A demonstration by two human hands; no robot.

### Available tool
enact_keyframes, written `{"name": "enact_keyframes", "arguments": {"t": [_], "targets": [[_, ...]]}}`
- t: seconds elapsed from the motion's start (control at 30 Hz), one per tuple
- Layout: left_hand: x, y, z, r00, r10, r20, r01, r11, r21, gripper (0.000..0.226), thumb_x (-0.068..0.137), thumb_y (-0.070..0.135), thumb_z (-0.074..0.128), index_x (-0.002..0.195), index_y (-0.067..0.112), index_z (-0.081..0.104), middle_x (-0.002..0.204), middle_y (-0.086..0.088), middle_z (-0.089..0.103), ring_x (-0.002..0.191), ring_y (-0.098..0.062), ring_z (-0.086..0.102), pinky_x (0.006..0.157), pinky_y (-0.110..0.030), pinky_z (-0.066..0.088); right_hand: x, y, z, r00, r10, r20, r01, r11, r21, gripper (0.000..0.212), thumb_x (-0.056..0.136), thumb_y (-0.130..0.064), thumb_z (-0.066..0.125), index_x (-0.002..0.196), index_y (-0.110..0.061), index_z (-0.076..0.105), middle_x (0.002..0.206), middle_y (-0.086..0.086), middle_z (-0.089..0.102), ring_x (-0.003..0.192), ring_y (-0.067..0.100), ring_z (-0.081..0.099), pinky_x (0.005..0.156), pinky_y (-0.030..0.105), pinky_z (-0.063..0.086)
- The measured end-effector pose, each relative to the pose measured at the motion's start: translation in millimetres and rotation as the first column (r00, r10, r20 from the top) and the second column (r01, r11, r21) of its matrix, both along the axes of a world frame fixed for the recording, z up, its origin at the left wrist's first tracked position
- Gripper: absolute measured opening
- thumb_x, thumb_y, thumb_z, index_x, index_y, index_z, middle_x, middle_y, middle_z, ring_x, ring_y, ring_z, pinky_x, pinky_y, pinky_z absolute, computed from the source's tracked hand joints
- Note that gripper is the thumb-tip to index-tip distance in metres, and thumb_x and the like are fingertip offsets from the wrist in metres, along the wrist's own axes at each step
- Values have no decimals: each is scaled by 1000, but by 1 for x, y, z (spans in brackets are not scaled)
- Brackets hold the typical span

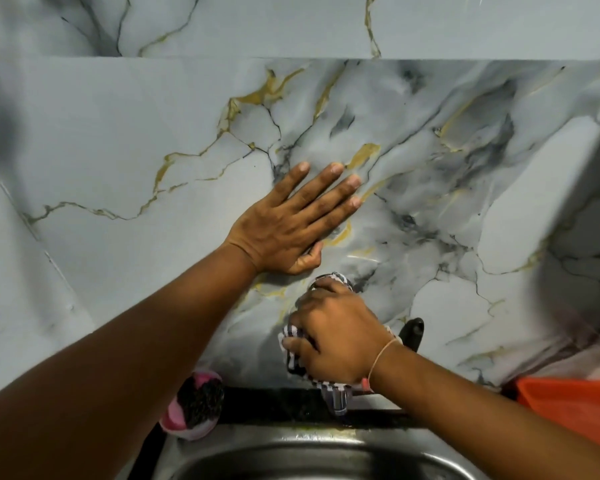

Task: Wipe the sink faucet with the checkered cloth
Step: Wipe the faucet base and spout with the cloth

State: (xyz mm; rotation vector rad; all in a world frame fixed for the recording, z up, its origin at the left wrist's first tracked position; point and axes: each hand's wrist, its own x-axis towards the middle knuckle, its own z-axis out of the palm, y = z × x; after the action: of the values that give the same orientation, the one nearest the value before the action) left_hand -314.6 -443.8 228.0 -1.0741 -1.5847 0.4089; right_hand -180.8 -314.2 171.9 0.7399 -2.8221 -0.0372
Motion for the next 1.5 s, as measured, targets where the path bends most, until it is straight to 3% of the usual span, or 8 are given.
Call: {"name": "enact_keyframes", "arguments": {"t": [0.07, 0.17, 0.3, 0.47, 0.8, 0.97, 1.23, 1.5], "targets": [[2, 1, -2, 1000, 3, 2, -3, 1000, 2, 72, 94, 36, 35, 161, 11, 30, 167, -14, 29, 156, -36, 25, 129, -53, 3, 14, -1, -20, 998, -23, 52, 41, 930, -366, 34, 94, -45, 46, 98, -24, 73, 117, -3, 72, 124, 16, 54, 116, 37, 28], [2, 3, -1, 1000, 0, 3, 0, 1000, 7, 72, 94, 36, 34, 161, 11, 30, 167, -15, 30, 155, -37, 26, 129, -53, 2, 47, -18, -47, 937, -239, 254, 322, 317, -892, 46, 95, -48, 46, 137, -31, 54, 152, -16, 39, 144, 2, 31, 116, 21, 24], [3, 3, -2, 1000, 8, -1, -8, 1000, 9, 72, 94, 36, 35, 161, 11, 31, 166, -14, 31, 154, -37, 26, 129, -53, 3, 37, -5, -55, 728, 170, 664, 670, -382, -637, 50, 97, -48, 47, 123, -11, 67, 121, 16, 72, 109, 34, 69, 104, 48, 50], [2, 1, -3, 1000, 7, -2, -7, 1000, -1, 74, 92, 37, 37, 161, 11, 32, 167, -15, 29, 157, -34, 17, 129, -53, 1, 10, 11, -45, 503, 708, 496, 863, -374, -340, 70, 85, -62, 49, 118, -4, 71, 114, 19, 75, 105, 36, 71, 97, 50, 54], [3, 1, -6, 1000, -11, -7, 11, 1000, 4, 73, 90, 35, 41, 159, 12, 37, 167, -13, 23, 156, -34, 18, 129, -52, 5, 53, 29, -71, 554, 517, 652, 776, -39, -629, 44, 63, -33, 78, 105, -21, 77, 84, -11, 79, 77, -1, 73, 63, 5, 53], [-1, 1, -3, 1000, -8, -15, 9, 1000, 12, 76, 90, 35, 41, 161, 12, 32, 168, -14, 20, 158, -34, 15, 130, -53, 6, 30, 8, -41, 564, 629, 535, 798, -251, -547, 48, 79, -37, 72, 117, -8, 72, 124, 20, 70, 118, 36, 65, 109, 49, 46], [-7, 0, -5, 1000, 8, 17, -8, 1000, 7, 75, 91, 36, 39, 162, 12, 28, 171, -13, 18, 158, -35, 16, 131, -53, 3, 78, 23, -76, 630, 399, 666, 734, -26, -679, 46, 73, -9, 76, 117, -3, 67, 121, 20, 71, 110, 30, 67, 81, 20, 56], [61, 15, -5, 847, 214, 487, -230, 973, -28, 89, 84, 44, 43, 164, 15, 20, 172, -13, 0, 158, -33, -5, 130, -55, 6, 114, 48, -57, 652, 580, 488, 755, -435, -491, 57, 80, -35, 68, 125, 0, 65, 129, 25, 65, 118, 40, 64, 98, 46, 51]]}}
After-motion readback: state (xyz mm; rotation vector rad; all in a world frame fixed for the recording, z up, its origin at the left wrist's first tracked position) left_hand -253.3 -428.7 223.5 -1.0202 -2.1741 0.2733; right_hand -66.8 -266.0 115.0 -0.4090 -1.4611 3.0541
